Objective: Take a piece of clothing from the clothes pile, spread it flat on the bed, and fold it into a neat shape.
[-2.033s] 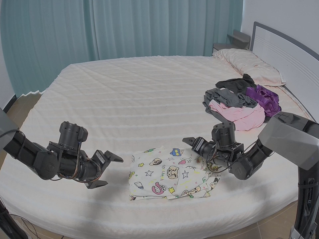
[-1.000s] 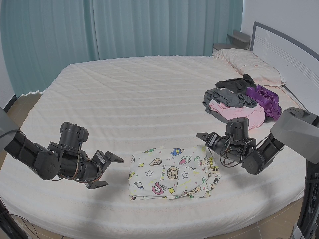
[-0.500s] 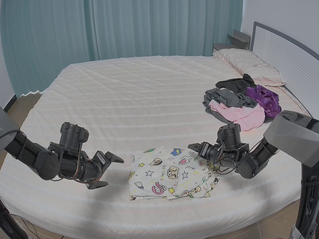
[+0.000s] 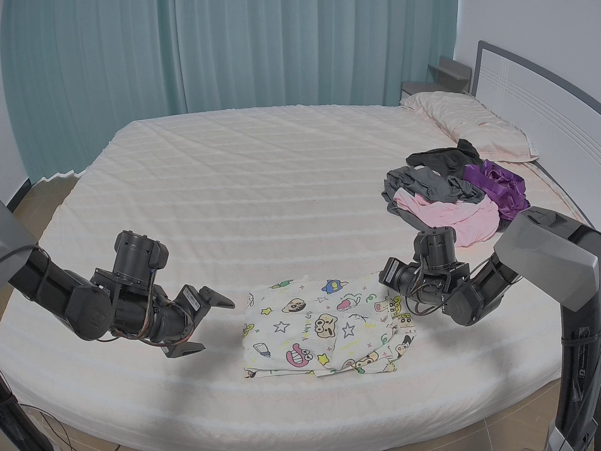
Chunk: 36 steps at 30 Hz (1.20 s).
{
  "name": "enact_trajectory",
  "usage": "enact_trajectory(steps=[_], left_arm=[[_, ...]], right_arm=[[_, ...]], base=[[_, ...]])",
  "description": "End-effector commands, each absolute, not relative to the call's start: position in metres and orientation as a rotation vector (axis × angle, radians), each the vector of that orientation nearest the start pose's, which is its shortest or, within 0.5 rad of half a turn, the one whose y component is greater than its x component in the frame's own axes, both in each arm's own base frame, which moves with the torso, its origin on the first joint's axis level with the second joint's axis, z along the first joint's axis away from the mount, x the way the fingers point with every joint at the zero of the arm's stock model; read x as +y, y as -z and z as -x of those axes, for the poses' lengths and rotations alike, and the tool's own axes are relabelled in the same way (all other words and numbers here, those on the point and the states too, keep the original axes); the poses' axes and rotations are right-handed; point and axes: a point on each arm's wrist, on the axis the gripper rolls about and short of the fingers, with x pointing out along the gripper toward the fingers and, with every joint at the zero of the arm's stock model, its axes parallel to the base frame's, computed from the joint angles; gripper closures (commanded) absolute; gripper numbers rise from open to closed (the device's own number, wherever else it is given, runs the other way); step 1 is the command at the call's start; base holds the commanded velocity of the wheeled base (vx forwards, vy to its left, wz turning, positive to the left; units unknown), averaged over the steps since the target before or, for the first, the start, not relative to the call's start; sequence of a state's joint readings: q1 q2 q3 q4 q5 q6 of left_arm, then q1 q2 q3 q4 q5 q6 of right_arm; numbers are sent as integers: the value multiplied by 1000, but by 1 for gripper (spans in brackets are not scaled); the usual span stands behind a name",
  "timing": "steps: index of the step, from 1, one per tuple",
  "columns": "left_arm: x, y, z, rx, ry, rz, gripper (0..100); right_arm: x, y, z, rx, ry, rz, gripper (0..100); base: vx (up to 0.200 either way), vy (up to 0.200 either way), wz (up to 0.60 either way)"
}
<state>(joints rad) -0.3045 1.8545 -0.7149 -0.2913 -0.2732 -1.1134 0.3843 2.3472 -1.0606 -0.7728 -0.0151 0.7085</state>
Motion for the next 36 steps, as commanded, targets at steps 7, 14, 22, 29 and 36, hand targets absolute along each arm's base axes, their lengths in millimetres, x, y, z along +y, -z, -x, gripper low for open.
enact_trajectory(steps=[7,14,22,29,36], left_arm=[[-94,-82,-278,1071,2,995,0],[-95,-81,-279,1076,0,994,0],[-95,-80,-279,1077,-1,993,0],[-95,-80,-279,1077,-1,993,0],[-95,-80,-279,1077,-1,993,0]], right_arm=[[140,-9,-409,585,-119,-605,100],[137,-4,-412,590,-109,-614,100],[130,-10,-411,576,-100,-620,0],[116,-55,-386,530,-126,-630,0],[135,-67,-350,591,-250,-569,0]], base=[[0,0,0],[0,0,0],[0,0,0],[0,0,0],[0,0,0]])
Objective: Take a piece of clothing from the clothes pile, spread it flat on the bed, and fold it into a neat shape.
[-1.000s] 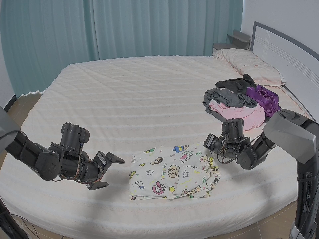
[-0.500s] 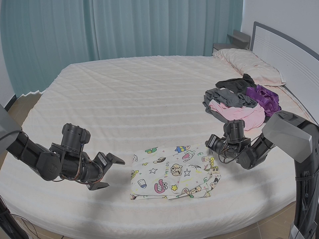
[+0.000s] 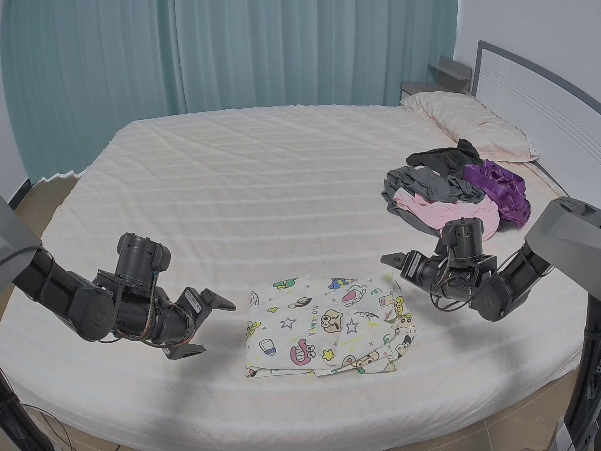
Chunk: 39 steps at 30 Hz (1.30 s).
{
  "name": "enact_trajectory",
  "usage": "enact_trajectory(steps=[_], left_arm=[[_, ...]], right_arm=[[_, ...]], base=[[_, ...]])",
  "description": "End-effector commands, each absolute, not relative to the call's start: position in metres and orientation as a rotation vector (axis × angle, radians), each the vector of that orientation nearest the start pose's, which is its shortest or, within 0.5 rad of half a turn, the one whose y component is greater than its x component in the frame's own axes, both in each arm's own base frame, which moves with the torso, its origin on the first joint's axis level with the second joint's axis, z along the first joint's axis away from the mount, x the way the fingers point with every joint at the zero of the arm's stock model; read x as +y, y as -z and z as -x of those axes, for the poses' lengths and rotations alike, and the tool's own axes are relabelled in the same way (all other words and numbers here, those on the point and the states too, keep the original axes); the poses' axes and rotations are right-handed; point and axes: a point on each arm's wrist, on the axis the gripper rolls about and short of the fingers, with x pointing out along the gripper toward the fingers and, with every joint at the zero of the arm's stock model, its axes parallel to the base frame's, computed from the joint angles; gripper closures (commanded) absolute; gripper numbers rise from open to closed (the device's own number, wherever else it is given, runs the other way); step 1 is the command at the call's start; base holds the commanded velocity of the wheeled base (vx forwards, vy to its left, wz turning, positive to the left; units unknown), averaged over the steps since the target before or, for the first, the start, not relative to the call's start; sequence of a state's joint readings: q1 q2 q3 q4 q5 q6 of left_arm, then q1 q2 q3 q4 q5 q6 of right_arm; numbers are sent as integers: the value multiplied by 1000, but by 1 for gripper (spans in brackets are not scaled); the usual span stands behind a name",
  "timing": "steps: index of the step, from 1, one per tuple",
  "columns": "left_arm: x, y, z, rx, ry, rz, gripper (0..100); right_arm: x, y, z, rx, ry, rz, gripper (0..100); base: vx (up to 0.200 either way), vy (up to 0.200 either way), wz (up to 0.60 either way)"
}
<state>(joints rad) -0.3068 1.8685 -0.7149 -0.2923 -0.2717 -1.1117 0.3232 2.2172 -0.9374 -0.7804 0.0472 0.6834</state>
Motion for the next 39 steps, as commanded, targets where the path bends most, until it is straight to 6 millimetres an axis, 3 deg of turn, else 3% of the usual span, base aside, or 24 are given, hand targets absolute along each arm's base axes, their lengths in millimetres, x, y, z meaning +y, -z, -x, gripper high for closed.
enact_trajectory(steps=[1,6,13,24,25,31,39], left_arm=[[-95,-80,-279,1077,-1,993,0],[-94,-80,-278,1077,-1,993,0],[-94,-80,-278,1078,-2,993,0],[-95,-80,-278,1079,0,991,0],[-95,-80,-278,1080,-2,992,0],[-95,-80,-278,1080,-1,990,0],[-95,-80,-278,1079,0,991,0]], right_arm=[[149,-58,-333,633,-312,-472,0],[167,-43,-319,677,-429,-302,0],[173,-34,-312,676,-607,-108,0],[178,-19,-314,700,-637,-60,0],[178,-19,-314,700,-637,-60,100],[176,-33,-310,663,-635,-71,100],[158,-44,-280,691,-625,-65,100]], base=[[0,0,0],[0,0,0],[0,0,0],[0,0,0],[0,0,0],[0,0,0],[0,0,0]])
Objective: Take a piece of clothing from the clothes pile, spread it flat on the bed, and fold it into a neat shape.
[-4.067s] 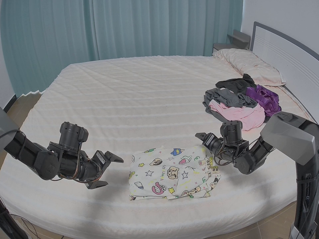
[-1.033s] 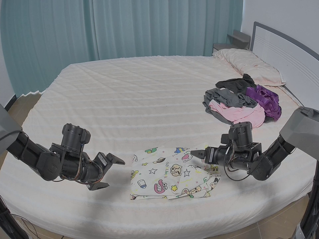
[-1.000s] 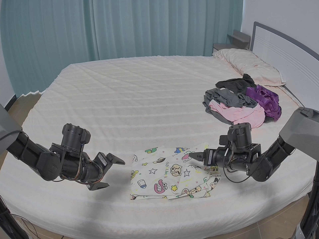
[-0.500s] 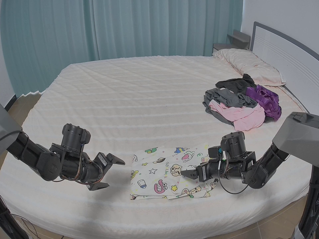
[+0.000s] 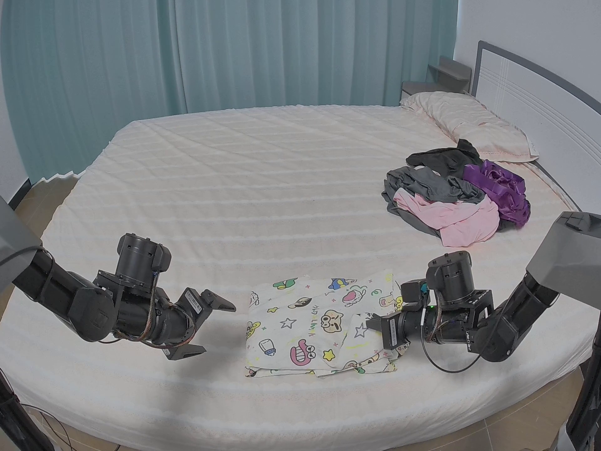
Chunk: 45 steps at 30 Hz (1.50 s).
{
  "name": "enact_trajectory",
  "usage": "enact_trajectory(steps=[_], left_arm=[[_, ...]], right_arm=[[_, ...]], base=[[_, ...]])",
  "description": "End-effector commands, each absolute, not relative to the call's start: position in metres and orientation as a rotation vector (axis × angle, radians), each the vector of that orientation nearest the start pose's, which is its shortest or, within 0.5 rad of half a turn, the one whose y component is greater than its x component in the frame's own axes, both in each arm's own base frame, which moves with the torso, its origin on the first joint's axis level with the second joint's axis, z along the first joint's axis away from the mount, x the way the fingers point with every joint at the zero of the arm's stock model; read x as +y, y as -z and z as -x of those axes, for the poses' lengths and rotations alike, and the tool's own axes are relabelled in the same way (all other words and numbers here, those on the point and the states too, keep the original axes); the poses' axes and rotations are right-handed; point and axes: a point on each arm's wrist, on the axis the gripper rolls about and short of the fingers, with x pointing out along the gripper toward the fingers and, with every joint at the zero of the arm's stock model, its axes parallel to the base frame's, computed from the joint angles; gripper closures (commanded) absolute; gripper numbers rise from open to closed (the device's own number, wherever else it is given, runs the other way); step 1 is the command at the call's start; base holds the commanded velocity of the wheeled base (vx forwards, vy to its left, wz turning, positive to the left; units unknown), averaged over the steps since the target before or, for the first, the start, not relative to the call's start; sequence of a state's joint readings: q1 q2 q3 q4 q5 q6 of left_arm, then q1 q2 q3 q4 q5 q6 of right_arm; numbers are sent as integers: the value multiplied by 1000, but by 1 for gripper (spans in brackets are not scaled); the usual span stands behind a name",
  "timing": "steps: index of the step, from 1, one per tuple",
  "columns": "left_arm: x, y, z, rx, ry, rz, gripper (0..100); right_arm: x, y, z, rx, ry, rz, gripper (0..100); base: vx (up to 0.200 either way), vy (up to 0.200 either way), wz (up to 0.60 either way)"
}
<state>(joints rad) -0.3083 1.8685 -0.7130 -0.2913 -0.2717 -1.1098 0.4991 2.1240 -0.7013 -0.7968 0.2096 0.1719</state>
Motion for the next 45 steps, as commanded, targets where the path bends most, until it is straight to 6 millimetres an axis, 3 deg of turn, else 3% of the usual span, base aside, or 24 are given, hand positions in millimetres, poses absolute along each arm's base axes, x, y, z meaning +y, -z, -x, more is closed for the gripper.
enact_trajectory(steps=[1,2,6,18,19,26,33,37,41,45], left_arm=[[-95,-80,-278,1079,0,991,0],[-95,-80,-278,1079,1,989,0],[-95,-80,-278,1079,1,989,0],[-96,-80,-277,1082,3,988,0],[-96,-80,-277,1082,3,988,0],[-96,-80,-277,1081,2,988,0],[-96,-80,-277,1082,4,985,0],[-96,-80,-277,1082,4,985,0],[-96,-80,-277,1082,4,985,0],[-96,-79,-277,1083,3,985,0]], right_arm=[[158,-44,-280,691,-625,-65,100],[150,-45,-266,711,-622,-60,100],[140,-40,-247,765,-613,-51,100],[122,-15,-238,775,-543,-54,100],[121,-12,-237,777,-535,-52,0],[111,-10,-223,736,-532,-69,0],[116,-17,-228,647,-528,-114,0],[131,-4,-241,651,-519,-111,0],[151,-6,-235,670,-555,-187,0],[156,4,-231,713,-550,-169,0]], base=[[0,0,0],[0,0,0],[0,0,0],[0,0,0],[0,0,0],[0,0,0],[0,0,0],[0,0,0],[0,0,0],[0,0,0]])
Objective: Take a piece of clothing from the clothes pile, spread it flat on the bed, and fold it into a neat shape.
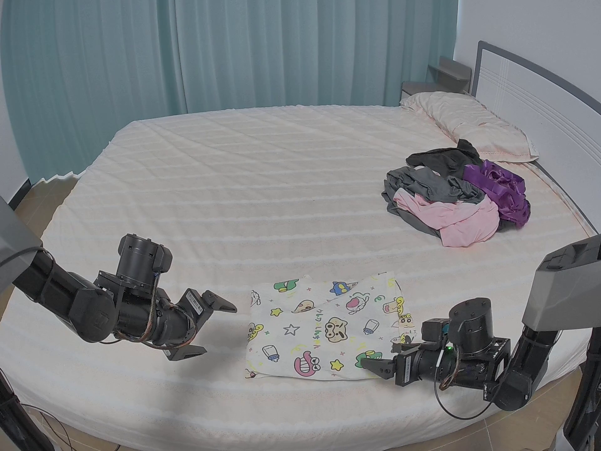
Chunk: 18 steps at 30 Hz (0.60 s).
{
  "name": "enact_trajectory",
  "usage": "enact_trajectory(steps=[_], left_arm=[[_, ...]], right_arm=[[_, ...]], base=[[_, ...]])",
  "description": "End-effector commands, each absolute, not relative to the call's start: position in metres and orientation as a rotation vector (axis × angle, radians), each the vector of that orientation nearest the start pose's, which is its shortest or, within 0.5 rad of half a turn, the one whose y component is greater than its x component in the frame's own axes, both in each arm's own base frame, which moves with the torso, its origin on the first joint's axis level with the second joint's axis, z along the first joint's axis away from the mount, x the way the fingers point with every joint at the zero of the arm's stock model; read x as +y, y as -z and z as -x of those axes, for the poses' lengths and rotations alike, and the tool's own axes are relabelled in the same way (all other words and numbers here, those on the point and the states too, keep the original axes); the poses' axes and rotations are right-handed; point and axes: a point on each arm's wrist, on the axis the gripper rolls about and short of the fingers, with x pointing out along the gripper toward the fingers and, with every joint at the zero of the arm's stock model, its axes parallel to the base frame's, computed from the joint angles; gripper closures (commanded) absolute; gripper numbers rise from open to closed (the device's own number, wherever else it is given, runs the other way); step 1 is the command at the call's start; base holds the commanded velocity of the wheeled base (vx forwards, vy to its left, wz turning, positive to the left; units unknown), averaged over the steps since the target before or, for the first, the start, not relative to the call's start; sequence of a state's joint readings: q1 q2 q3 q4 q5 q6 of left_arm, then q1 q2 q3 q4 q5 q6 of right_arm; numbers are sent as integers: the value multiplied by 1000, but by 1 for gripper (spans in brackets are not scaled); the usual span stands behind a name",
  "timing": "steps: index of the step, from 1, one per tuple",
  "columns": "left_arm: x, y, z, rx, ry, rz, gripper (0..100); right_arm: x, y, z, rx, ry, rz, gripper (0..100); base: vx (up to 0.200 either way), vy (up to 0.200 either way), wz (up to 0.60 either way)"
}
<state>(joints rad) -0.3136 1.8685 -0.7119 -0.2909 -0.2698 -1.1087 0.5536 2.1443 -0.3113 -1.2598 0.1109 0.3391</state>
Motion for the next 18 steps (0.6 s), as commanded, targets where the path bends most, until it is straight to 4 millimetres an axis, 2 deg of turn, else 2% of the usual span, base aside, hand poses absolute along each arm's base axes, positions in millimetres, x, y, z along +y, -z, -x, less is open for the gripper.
enact_trajectory(steps=[1,8,18], left_arm=[[-96,-79,-277,1083,3,985,0],[-96,-79,-277,1083,3,985,0],[-96,-80,-277,1081,4,987,0]], right_arm=[[154,8,-232,728,-538,-163,0],[130,20,-241,777,-440,-190,0],[105,24,-235,817,-360,-178,0]], base=[[0,0,0],[0,0,0],[0,0,0]])
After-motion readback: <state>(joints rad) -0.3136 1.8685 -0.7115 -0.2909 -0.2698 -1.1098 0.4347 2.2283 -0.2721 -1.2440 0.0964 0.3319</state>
